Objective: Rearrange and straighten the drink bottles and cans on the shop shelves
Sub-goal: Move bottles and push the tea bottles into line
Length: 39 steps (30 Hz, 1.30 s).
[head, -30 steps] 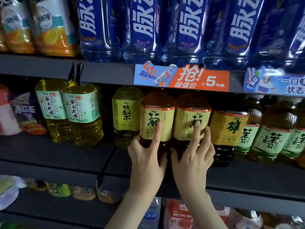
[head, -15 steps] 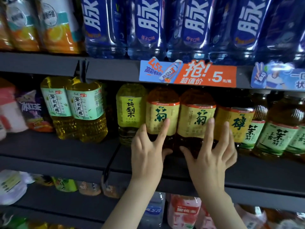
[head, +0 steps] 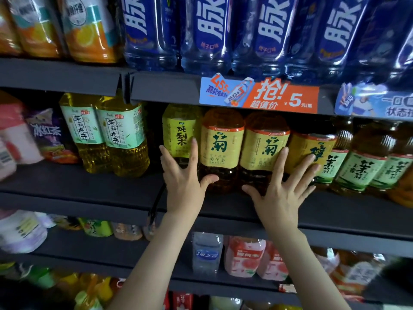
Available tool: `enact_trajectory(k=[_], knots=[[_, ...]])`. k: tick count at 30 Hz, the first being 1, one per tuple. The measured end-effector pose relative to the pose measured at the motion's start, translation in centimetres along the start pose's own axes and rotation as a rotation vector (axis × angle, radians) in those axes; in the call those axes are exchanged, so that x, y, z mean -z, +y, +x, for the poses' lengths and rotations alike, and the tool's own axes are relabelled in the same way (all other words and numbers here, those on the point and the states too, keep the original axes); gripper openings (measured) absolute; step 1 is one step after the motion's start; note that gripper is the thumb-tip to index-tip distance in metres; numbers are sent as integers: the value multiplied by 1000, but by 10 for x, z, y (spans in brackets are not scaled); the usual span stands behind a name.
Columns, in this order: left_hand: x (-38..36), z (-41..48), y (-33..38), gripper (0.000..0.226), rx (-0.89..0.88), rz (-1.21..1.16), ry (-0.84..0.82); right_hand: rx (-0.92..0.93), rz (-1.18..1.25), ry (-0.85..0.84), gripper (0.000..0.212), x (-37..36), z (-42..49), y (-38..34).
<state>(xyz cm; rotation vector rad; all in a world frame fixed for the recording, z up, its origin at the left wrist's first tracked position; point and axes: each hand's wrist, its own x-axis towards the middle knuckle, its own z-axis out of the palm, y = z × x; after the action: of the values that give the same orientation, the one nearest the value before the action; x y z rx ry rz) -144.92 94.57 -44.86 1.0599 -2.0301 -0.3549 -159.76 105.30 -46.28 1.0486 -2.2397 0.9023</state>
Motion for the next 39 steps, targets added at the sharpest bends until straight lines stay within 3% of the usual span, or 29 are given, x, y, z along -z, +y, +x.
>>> enact_trajectory(k=[3,6,9,13,16,19,21,26,31,39], knots=[[3,-1,7,95,45,8,-35,57,54,-39,106,14,-3,5],[3,-16,19,97,22,107,39,85,110,-51,98,36,-12,18],[-6,-62,37,89,-50,122,128,60,126,-22,85,56,-46,36],[-34,-151,32,80,-65,5,175,159,181,-12,62,48,-126,67],[-67,-198,4,75,15,-103,182,-27,238,-70,49,13,-176,88],[-97,-211,-26,98,175,-114,92,-330,340,-288,69,-26,-201,94],[-113,-209,-44,104,214,-116,9,-397,400,-364,79,-48,-208,86],[-133,-196,-63,104,153,-109,-78,-585,460,-215,98,-85,-208,51],[-135,-191,-67,101,128,-161,-96,-546,424,-66,99,-113,-200,32],[-140,-191,-71,104,64,-138,4,-523,325,-73,102,-118,-196,26]])
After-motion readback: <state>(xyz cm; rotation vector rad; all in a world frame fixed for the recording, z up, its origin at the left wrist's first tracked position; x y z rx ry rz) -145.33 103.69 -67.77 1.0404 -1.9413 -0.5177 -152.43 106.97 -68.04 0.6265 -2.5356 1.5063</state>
